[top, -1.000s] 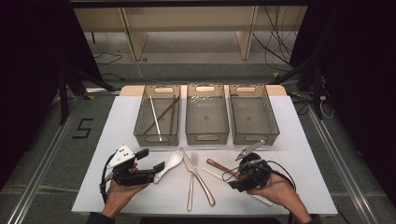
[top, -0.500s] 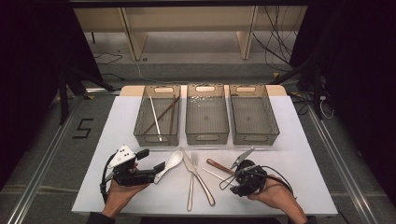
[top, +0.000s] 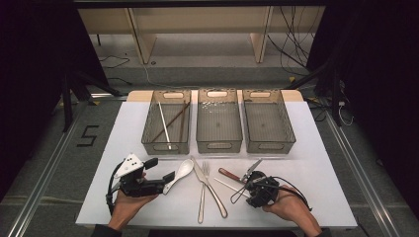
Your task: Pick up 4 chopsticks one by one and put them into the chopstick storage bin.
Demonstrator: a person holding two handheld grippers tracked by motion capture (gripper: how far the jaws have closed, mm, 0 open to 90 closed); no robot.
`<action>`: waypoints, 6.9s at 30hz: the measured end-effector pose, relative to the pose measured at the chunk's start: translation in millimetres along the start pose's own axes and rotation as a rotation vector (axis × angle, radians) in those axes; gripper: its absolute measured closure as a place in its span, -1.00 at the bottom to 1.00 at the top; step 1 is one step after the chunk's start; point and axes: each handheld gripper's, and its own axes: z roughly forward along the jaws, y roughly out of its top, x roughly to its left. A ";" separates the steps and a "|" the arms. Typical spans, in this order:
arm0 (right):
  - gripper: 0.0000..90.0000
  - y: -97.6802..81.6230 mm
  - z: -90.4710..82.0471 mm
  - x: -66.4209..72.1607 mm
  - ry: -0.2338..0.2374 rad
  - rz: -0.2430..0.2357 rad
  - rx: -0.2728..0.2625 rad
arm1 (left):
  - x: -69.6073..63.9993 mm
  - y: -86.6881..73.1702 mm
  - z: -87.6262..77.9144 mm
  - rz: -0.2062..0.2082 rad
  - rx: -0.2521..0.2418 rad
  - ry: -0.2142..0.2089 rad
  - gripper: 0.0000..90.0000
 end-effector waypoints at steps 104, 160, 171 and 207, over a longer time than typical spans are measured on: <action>0.90 129.5 -74.7 -29.0 0.135 0.018 -0.405 | 1.7 0.1 -1.5 -0.007 -0.011 0.008 -0.64; 0.90 252.2 -64.9 -42.4 0.170 0.202 -0.601 | 2.2 0.5 -2.6 -0.009 -0.012 -0.004 -0.64; 0.90 273.7 -53.4 -41.9 0.141 0.231 -0.606 | 2.7 0.5 -2.9 -0.014 -0.015 -0.006 -0.64; 0.90 288.5 -21.0 -39.3 0.092 0.254 -0.580 | 1.7 0.7 -3.1 -0.011 -0.015 -0.011 -0.64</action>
